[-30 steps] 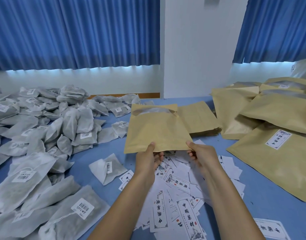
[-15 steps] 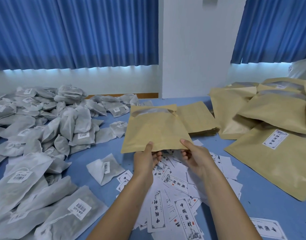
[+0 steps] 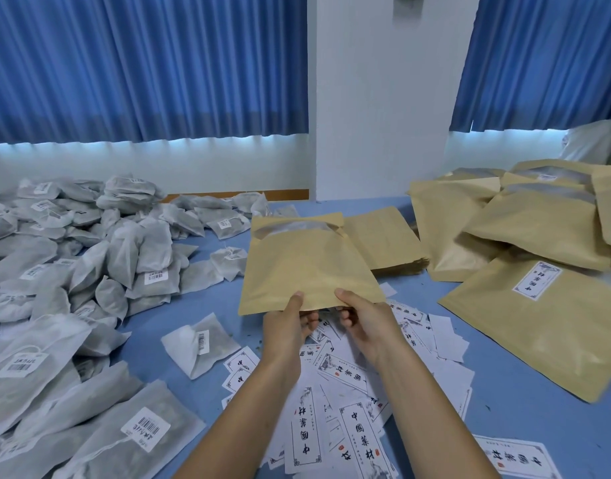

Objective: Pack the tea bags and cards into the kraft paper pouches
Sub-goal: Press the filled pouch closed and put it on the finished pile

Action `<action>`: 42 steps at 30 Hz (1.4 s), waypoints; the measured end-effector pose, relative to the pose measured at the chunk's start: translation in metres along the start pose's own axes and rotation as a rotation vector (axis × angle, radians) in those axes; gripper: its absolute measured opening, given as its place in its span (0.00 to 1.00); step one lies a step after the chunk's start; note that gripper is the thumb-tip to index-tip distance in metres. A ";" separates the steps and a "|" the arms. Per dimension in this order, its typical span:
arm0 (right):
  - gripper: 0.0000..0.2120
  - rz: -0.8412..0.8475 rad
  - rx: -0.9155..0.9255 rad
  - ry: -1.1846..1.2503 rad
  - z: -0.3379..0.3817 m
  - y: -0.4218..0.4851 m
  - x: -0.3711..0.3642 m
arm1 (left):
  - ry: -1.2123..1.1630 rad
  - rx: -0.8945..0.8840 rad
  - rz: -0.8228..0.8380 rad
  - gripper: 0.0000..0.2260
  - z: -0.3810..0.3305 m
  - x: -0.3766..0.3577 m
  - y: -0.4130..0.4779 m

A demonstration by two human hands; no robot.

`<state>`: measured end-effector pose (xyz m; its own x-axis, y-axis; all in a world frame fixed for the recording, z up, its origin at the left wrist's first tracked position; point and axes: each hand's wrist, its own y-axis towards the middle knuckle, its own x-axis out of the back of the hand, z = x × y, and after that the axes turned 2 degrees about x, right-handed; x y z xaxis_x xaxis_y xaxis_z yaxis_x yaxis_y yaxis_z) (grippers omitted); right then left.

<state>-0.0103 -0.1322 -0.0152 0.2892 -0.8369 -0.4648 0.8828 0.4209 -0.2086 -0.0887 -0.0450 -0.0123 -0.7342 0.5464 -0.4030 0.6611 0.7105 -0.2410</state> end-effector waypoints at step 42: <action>0.03 -0.140 0.012 0.096 0.005 0.007 0.006 | 0.202 0.004 -0.066 0.09 -0.007 0.008 0.005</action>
<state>-0.0007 -0.1362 -0.0154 0.1272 -0.8496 -0.5119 0.9165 0.2981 -0.2669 -0.0928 -0.0338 -0.0104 -0.7918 0.5766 -0.2012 0.6107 0.7464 -0.2644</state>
